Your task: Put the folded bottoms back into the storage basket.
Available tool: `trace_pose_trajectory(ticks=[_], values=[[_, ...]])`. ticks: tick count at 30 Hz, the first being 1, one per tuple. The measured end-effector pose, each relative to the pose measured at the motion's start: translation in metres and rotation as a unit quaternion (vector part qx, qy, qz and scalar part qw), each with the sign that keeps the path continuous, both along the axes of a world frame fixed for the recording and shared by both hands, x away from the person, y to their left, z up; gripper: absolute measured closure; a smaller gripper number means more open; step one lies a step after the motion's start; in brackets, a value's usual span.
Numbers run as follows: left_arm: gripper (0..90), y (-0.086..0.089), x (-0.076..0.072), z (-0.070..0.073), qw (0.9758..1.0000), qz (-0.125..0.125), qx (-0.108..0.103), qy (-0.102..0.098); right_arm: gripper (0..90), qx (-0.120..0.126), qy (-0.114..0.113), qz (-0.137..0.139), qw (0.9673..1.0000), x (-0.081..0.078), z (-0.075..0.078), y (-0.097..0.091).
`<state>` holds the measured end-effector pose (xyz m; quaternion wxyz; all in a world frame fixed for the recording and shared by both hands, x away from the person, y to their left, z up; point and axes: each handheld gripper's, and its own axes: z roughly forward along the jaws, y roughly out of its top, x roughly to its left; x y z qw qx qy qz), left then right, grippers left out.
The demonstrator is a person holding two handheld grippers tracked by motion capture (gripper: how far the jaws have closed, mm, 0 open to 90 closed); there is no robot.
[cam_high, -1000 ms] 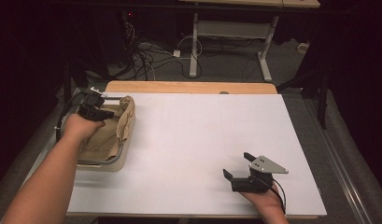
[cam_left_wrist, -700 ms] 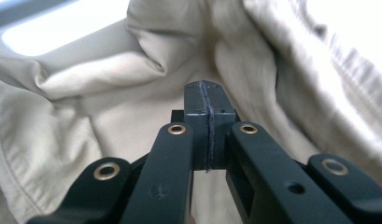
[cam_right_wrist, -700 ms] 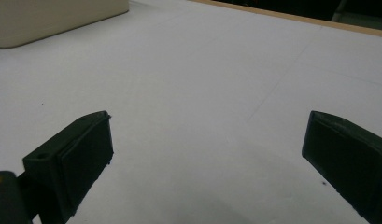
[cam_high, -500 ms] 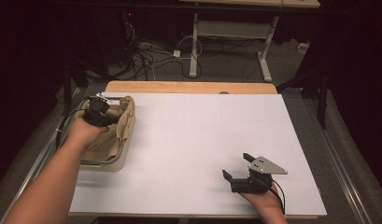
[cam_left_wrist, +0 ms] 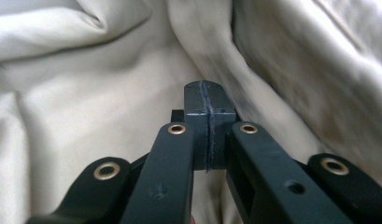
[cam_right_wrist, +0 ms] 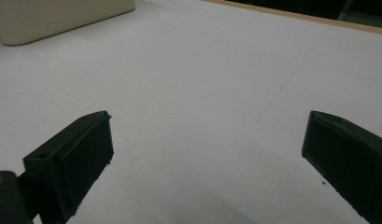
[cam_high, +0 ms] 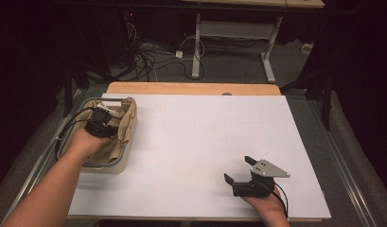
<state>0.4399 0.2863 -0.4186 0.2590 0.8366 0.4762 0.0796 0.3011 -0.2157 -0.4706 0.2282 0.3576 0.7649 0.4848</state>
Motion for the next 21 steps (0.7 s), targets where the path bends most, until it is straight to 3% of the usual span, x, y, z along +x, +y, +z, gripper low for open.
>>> trace_pose_trajectory(ticks=[4, 10, 13, 16, 21], values=[[87.4, -0.002, -0.005, 0.000, 0.9999, -0.013, -0.005, 0.005, 3.0, -0.002, 0.002, 0.002, 1.0000, 0.001, -0.001, 0.002], [87.4, -0.004, -0.014, 0.015, 0.9998, -0.020, -0.007, -0.004, 3.0, -0.005, 0.002, 0.006, 1.0000, 0.001, -0.002, 0.005], [87.4, -0.008, -0.017, 0.017, 0.9997, -0.022, -0.011, 0.003, 3.0, -0.003, 0.002, 0.004, 1.0000, 0.000, -0.001, 0.004], [87.5, -0.015, -0.016, 0.012, 0.9994, -0.027, 0.016, 0.013, 3.1, -0.003, 0.003, 0.004, 1.0000, 0.001, -0.002, 0.004], [87.7, -0.021, -0.010, 0.006, 0.9986, -0.027, 0.027, 0.037, 3.1, -0.006, 0.004, 0.008, 0.9999, 0.000, -0.003, 0.006]])
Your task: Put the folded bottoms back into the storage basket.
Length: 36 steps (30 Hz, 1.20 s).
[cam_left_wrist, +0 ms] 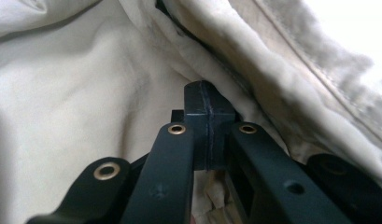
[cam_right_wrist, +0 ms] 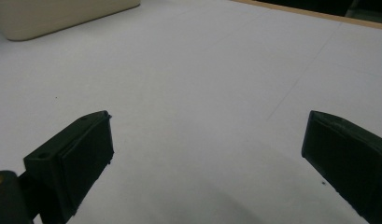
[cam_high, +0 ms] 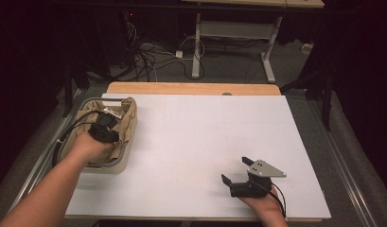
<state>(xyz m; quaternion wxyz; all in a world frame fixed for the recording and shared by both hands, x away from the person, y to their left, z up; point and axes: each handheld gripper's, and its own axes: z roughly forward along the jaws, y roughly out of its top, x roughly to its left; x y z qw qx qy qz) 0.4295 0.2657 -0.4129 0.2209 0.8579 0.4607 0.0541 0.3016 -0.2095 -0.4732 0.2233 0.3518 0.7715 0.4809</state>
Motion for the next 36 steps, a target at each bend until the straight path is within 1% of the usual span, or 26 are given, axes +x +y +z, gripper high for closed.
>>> trace_pose_trajectory(ticks=[3, 6, 10, 13, 15, 17, 20, 23, 25, 28, 32, 34, 35, 36], values=[[87.7, -0.001, 0.004, -0.004, 0.9998, 0.001, 0.003, 0.018, 3.2, 0.000, 0.001, 0.000, 1.0000, 0.001, -0.001, 0.000], [87.7, -0.004, 0.008, -0.009, 0.9992, -0.001, 0.018, 0.036, 3.5, 0.001, 0.004, -0.001, 1.0000, 0.002, -0.001, 0.000], [87.8, -0.008, 0.013, -0.017, 0.9980, -0.004, 0.036, 0.052, 3.5, 0.002, 0.003, 0.000, 1.0000, 0.003, -0.001, 0.000], [87.8, -0.011, 0.016, -0.024, 0.9970, -0.004, 0.045, 0.063, 3.5, 0.003, 0.002, 0.000, 1.0000, 0.003, -0.001, 0.000], [87.8, -0.013, 0.017, -0.028, 0.9966, -0.005, 0.049, 0.066, 3.5, 0.004, 0.001, 0.001, 1.0000, 0.002, -0.001, 0.000], [87.8, -0.012, 0.019, -0.028, 0.9965, -0.008, 0.049, 0.066, 3.5, 0.004, 0.000, 0.001, 1.0000, 0.002, 0.000, 0.000], [87.8, -0.011, 0.018, -0.028, 0.9968, -0.012, 0.047, 0.064, 3.5, 0.006, 0.001, 0.001, 1.0000, 0.002, 0.000, 0.001], [87.7, -0.010, 0.018, -0.028, 0.9971, -0.011, 0.042, 0.063, 3.6, 0.006, 0.001, 0.003, 1.0000, 0.002, 0.000, 0.002], [87.3, -0.009, 0.017, -0.026, 0.9969, -0.008, 0.047, 0.063, 3.6, 0.006, 0.001, 0.003, 1.0000, 0.002, 0.000, 0.002], [87.3, -0.006, 0.013, -0.017, 0.9970, -0.010, 0.051, 0.057, 3.6, 0.006, 0.001, 0.001, 1.0000, 0.001, 0.001, 0.000], [87.4, 0.000, 0.002, 0.003, 0.9979, -0.011, 0.040, 0.049, 3.7, 0.007, -0.001, -0.001, 1.0000, 0.000, 0.001, -0.001], [87.4, 0.001, -0.004, 0.013, 0.9981, -0.015, 0.038, 0.046, 3.7, 0.007, -0.001, -0.001, 1.0000, 0.000, 0.001, -0.002], [87.4, 0.000, -0.007, 0.016, 0.9981, -0.018, 0.032, 0.050, 3.7, 0.007, -0.001, -0.002, 1.0000, -0.001, 0.002, -0.001], [87.4, -0.002, -0.009, 0.017, 0.9979, -0.021, 0.031, 0.053, 3.7, 0.008, -0.002, -0.001, 1.0000, -0.001, 0.002, -0.001]])
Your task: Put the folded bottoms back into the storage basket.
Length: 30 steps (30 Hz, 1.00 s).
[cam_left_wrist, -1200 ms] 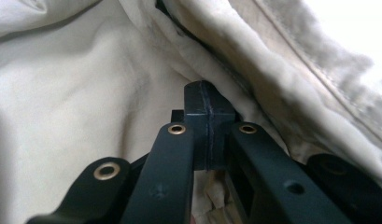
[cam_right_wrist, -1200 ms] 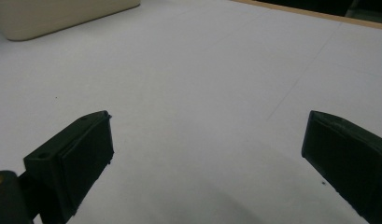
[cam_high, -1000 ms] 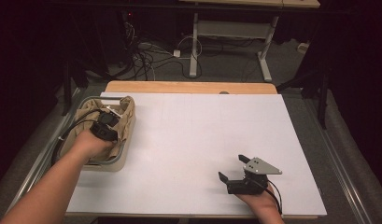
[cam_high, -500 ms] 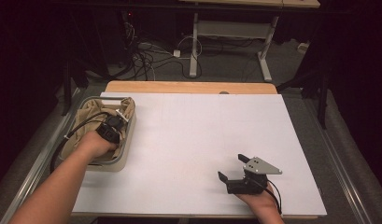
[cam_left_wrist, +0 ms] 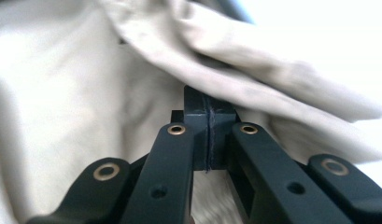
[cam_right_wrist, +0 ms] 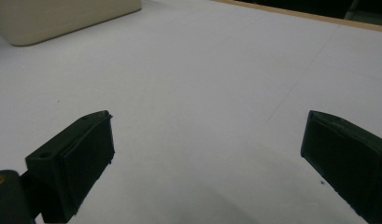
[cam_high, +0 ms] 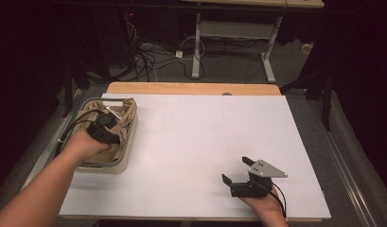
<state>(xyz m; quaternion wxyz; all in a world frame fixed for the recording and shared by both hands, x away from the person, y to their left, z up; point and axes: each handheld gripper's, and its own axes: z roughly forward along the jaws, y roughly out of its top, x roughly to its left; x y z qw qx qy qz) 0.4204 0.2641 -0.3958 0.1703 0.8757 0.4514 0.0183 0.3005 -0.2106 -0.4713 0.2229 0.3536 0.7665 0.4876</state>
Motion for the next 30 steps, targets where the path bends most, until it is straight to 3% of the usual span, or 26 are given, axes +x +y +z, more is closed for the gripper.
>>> trace_pose_trajectory(ticks=[3, 9, 13, 19, 24, 30], values=[[87.6, -0.007, -0.003, -0.006, 0.9998, -0.008, 0.017, 0.008, 3.7, -0.001, -0.003, 0.002, 1.0000, 0.000, 0.001, 0.001], [87.7, -0.009, 0.001, -0.016, 0.9996, -0.002, 0.020, 0.021, 3.7, -0.003, -0.002, 0.005, 1.0000, 0.001, 0.001, 0.004], [87.8, -0.015, 0.002, -0.024, 0.9987, -0.007, 0.042, 0.026, 3.7, -0.002, -0.002, 0.004, 1.0000, 0.002, 0.001, 0.004], [87.7, -0.013, 0.003, -0.023, 0.9987, -0.009, 0.041, 0.028, 3.7, 0.000, -0.003, 0.000, 1.0000, 0.001, 0.002, 0.003], [86.8, -0.005, 0.004, -0.020, 0.9983, 0.005, 0.052, 0.026, 3.7, 0.002, -0.005, -0.003, 1.0000, 0.001, 0.003, -0.001], [77.3, 0.012, 0.005, -0.018, 0.9978, 0.026, 0.056, 0.024, 3.4, 0.004, -0.006, -0.010, 0.9999, 0.004, 0.003, -0.006]])
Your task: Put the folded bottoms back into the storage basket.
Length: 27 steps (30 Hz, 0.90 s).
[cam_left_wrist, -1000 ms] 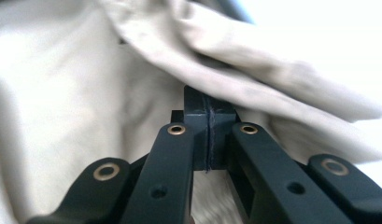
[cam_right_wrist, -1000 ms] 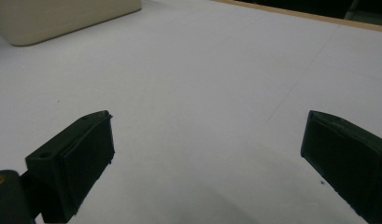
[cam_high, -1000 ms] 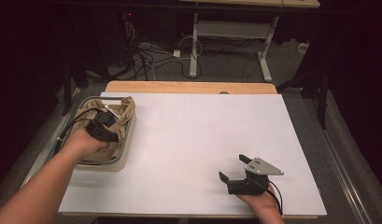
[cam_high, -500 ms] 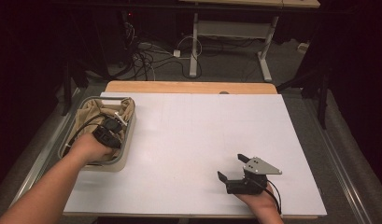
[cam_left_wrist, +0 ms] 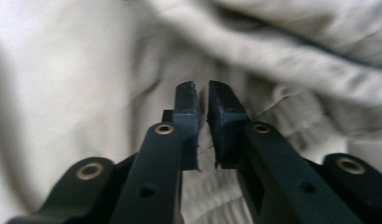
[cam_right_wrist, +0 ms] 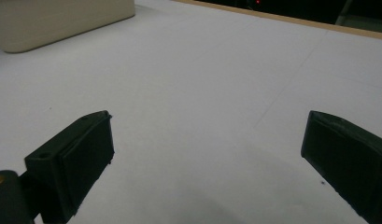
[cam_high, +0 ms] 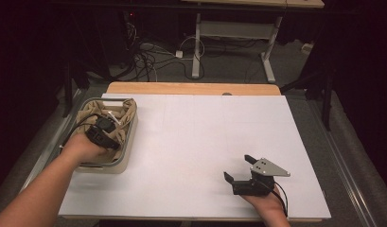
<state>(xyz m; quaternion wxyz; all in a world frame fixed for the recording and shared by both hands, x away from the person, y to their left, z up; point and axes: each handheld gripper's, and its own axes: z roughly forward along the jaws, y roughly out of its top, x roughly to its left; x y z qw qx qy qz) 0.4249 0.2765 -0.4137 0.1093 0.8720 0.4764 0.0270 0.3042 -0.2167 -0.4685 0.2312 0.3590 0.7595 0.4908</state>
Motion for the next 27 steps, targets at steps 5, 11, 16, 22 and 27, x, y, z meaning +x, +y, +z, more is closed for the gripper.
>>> trace_pose_trajectory(ticks=[5, 11, 16, 22, 27], values=[[59.2, 0.012, 0.000, -0.001, 0.9997, 0.020, 0.006, 0.012, 3.4, 0.001, 0.000, -0.008, 1.0000, 0.002, 0.000, -0.003], [34.2, 0.023, -0.004, 0.000, 0.9990, 0.039, 0.018, 0.011, 3.4, -0.001, -0.003, -0.011, 0.9999, 0.001, 0.001, -0.005], [24.8, 0.028, -0.004, 0.000, 0.9986, 0.044, 0.020, 0.021, 3.3, -0.001, -0.004, -0.011, 0.9999, 0.000, 0.001, -0.004], [14.1, 0.027, -0.004, 0.001, 0.9975, 0.053, 0.030, 0.038, 3.4, -0.002, -0.003, -0.008, 1.0000, 0.002, 0.001, -0.002], [0.0, 0.023, -0.009, 0.005, 0.9956, 0.064, 0.043, 0.054, 3.4, -0.001, -0.006, -0.005, 1.0000, 0.002, 0.001, 0.000]])
